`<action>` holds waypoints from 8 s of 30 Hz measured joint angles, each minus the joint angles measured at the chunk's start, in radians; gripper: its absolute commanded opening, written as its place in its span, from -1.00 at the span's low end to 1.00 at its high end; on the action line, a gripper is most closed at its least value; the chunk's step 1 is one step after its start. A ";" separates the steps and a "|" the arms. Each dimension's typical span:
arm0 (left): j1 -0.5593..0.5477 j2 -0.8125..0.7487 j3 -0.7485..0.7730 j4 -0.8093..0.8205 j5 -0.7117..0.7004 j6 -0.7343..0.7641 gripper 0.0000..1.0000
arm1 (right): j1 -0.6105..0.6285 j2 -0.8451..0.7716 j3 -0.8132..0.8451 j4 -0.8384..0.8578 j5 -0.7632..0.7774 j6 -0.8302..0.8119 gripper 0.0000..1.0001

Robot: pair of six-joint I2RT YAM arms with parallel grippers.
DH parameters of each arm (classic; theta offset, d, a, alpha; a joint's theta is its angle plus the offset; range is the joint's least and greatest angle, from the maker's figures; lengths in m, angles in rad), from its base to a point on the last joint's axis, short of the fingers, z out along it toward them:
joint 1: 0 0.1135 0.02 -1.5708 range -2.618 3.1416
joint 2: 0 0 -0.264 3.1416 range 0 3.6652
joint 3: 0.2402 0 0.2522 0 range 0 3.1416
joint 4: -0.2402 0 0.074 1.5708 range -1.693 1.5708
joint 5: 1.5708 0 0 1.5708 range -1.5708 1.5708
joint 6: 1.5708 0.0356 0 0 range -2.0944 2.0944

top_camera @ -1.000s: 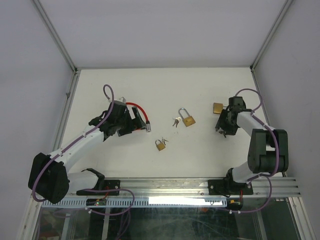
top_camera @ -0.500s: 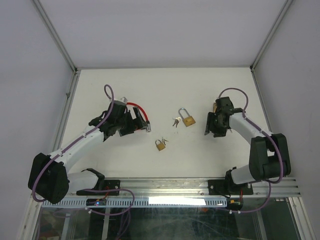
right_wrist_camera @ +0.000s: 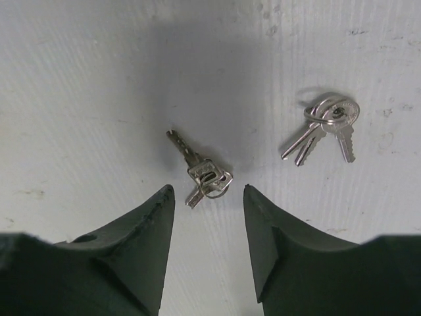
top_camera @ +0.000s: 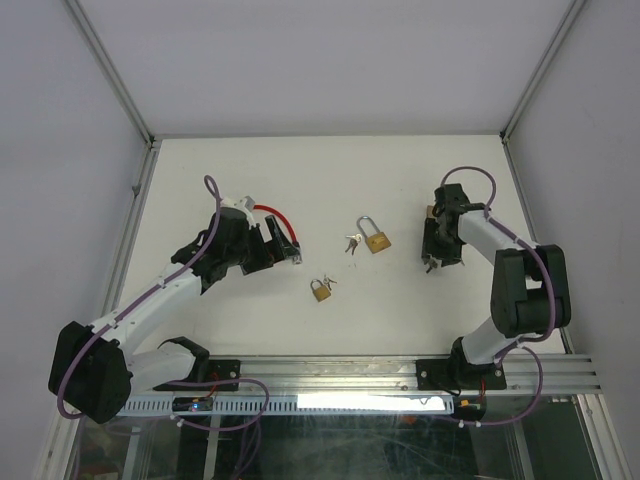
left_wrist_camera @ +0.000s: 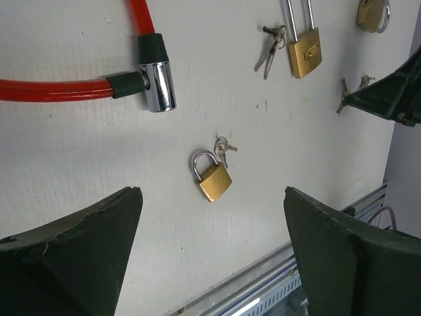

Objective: Unlock with the key

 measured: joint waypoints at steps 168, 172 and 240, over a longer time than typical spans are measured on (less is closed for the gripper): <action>0.012 -0.063 -0.136 1.133 0.149 -0.343 -1.00 | 0.590 -0.209 -0.087 1.351 -0.621 0.599 -0.48; 0.012 -0.061 -0.136 1.136 0.149 -0.345 -1.00 | 0.590 -0.205 -0.087 1.359 -0.621 0.603 -0.48; -0.049 0.667 0.602 -0.339 -0.183 0.165 0.24 | 0.496 -0.461 -0.234 0.500 -0.043 0.404 -1.00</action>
